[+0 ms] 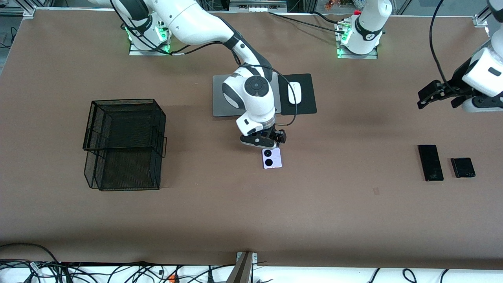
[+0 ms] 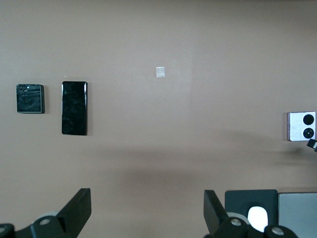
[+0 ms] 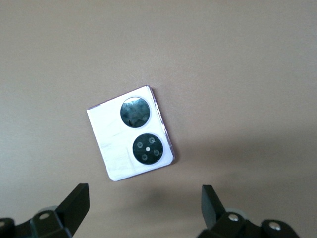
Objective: Place phones with both arms
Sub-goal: 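Grasp the white phone with the right gripper while the left gripper withdraws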
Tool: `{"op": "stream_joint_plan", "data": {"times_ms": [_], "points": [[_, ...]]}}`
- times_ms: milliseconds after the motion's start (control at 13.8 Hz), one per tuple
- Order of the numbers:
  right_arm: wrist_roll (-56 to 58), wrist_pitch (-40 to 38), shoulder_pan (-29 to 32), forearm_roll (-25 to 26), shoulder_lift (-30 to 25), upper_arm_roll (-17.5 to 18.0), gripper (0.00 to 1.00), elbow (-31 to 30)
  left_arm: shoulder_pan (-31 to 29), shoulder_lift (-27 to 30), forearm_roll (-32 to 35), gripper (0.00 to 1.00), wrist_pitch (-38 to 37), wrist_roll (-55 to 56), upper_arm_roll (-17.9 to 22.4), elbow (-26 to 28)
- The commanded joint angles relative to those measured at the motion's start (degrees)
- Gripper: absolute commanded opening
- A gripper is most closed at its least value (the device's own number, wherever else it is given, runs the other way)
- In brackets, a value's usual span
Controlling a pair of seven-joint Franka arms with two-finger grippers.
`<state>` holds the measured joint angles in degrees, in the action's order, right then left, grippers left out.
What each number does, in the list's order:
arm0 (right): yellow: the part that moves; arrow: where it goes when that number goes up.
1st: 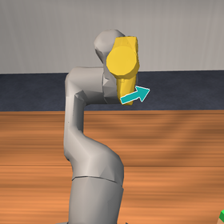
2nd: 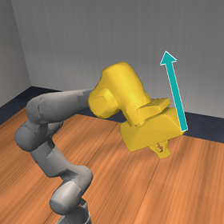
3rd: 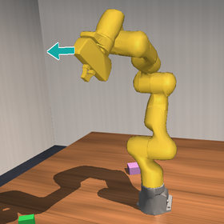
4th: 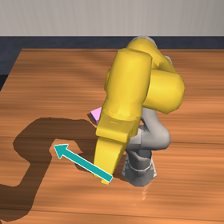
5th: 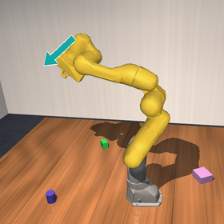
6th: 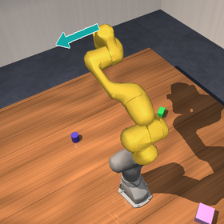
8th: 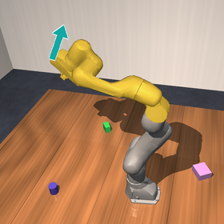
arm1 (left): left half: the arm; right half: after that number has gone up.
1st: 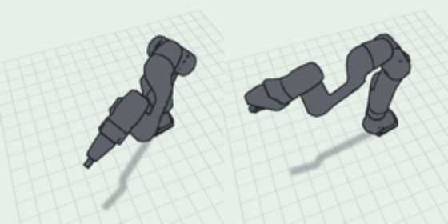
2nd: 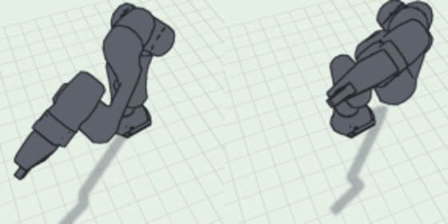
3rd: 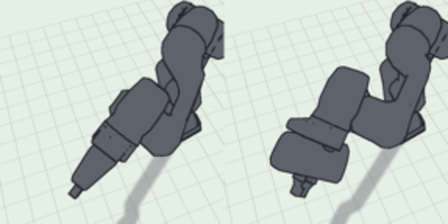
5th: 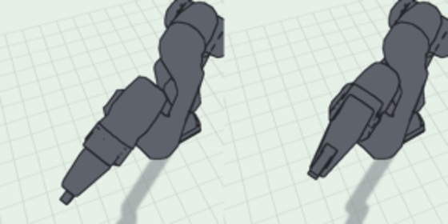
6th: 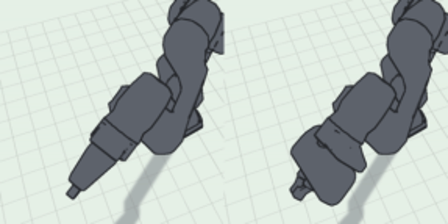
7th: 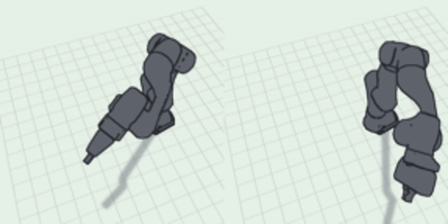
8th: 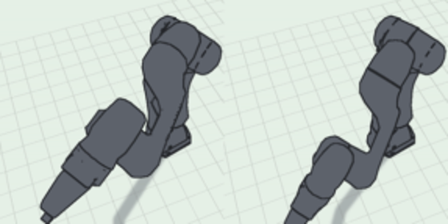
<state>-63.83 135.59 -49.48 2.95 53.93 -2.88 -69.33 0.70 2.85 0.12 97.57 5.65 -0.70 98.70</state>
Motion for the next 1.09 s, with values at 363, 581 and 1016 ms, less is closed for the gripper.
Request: {"op": "stream_joint_plan", "data": {"times_ms": [363, 581, 1016], "points": [[-1.0, 3.2, -3.9, 7.2, 6.8, -4.8, 1.00, 7.3, -0.2, -0.5, 0.9, 1.00, -0.8, -1.3, -0.2, -1.3], [-1.1, 6.7, -3.9, 7.5, 8.8, -6.3, 1.00, 7.3, -1.7, -0.6, 1.0, 1.00, -0.7, -1.3, -0.1, -1.3], [-1.1, 9.3, -4.8, 10.1, 9.9, -7.2, 1.00, 7.4, -10.9, -9.2, 1.1, 1.00, 5.4, -3.2, -0.1, -1.8]]}}
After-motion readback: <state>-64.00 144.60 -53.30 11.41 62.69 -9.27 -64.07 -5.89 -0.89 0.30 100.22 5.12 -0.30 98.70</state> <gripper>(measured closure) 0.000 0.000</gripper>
